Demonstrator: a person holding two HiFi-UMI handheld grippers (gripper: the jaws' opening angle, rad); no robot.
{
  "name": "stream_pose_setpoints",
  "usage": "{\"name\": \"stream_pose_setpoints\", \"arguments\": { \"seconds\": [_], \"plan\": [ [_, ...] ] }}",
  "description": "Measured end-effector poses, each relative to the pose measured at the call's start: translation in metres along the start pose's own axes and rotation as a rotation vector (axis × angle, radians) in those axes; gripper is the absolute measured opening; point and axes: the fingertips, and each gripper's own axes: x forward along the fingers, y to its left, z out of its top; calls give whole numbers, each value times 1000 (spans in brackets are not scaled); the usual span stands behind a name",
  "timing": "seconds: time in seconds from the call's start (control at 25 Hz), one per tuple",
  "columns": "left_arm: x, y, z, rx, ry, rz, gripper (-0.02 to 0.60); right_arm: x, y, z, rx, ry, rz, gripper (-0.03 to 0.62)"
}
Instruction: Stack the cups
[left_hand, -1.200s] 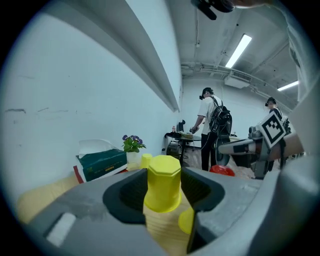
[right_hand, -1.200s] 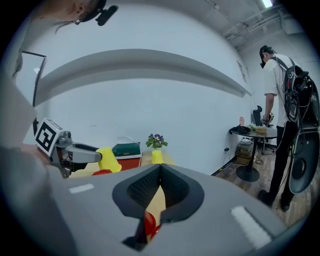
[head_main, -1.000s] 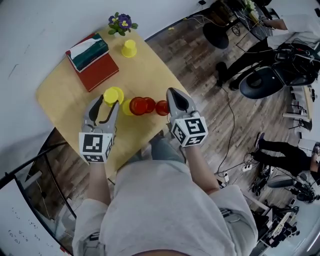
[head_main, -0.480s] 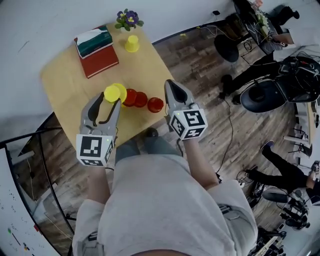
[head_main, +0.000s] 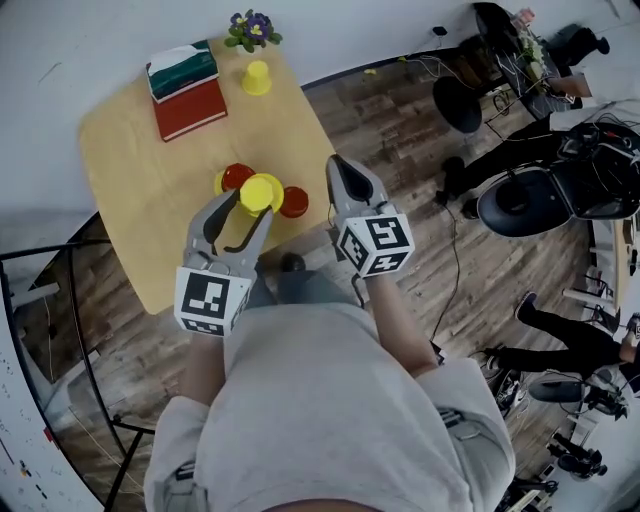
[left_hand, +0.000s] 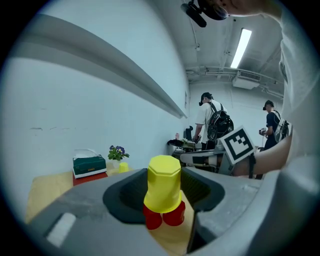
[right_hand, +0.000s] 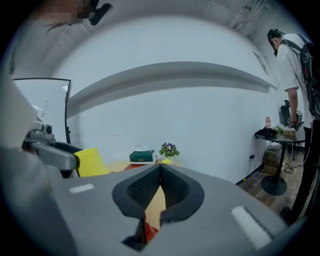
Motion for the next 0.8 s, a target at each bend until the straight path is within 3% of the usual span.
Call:
{"name": "stream_pose_setpoints", "arguments": {
  "seconds": [0.48, 0.8],
  "plan": [
    [36, -23, -46, 31, 65, 43, 218, -14, -4, -9, -18, 23, 29, 2],
    [44, -14, -65, -6, 67, 93, 218, -16, -4, -12, -28, 35, 34, 2]
  ]
}}
